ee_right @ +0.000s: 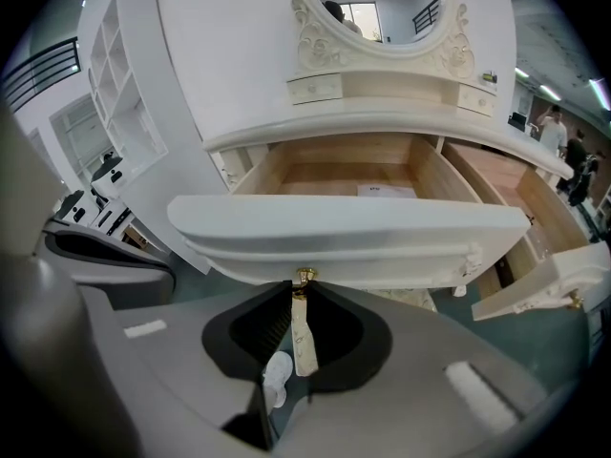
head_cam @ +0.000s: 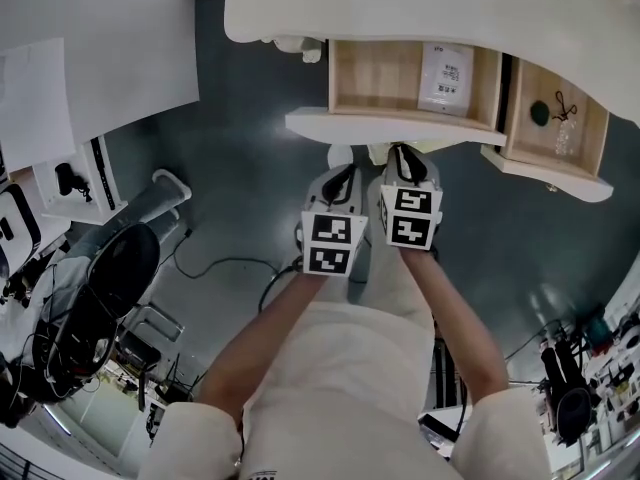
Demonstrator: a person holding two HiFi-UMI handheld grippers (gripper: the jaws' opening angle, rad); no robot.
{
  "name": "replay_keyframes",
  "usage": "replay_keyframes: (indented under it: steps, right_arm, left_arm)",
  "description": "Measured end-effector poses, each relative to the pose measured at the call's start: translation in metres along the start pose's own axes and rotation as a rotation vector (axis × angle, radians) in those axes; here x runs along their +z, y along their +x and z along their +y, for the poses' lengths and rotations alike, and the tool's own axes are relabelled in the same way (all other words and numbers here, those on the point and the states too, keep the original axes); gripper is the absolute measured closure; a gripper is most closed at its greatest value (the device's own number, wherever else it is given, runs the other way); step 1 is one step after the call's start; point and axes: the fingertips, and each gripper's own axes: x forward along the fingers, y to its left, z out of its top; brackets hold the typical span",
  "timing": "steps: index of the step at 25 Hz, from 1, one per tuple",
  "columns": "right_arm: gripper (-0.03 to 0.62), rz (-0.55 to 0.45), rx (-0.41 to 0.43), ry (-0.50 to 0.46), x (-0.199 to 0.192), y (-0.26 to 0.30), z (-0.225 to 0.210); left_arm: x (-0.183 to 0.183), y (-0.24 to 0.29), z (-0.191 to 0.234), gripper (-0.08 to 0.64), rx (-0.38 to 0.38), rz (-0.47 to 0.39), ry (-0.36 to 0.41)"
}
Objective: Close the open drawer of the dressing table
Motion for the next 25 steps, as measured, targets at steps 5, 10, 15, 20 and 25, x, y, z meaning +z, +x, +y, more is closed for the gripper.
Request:
replay_keyframes:
  steps: [5, 10, 15, 20, 25]
  right_arm:
    - [0.548, 0.002, 0.001, -0.008, 0.008, 0.005, -0.003]
    - [0.549, 0.007, -0.001, -0.002, 0.016, 0.009, -0.008]
    - [0.551, 0.002, -0.004, 0.009, 0.028, 0.016, -0.011]
    - [0.555, -0.001, -0.003, 0.01, 0.03, 0.018, -0.012]
    - [0.557, -0.006, 0.0, 0.007, 0.037, 0.021, -0.016]
  left_arm:
    - [0.015, 0.006, 0.003, 0.551, 0.002, -0.012, 0.002]
    - [0.028, 0.011, 0.004, 0.551, -0.001, -0.027, 0.003]
    - [0.041, 0.017, 0.012, 0.551, 0.014, -0.031, 0.001]
    - [0.044, 0.019, 0.015, 0.551, 0.023, -0.044, -0.006]
    - [0.051, 0.023, 0.016, 0.551, 0.027, -0.051, -0.015]
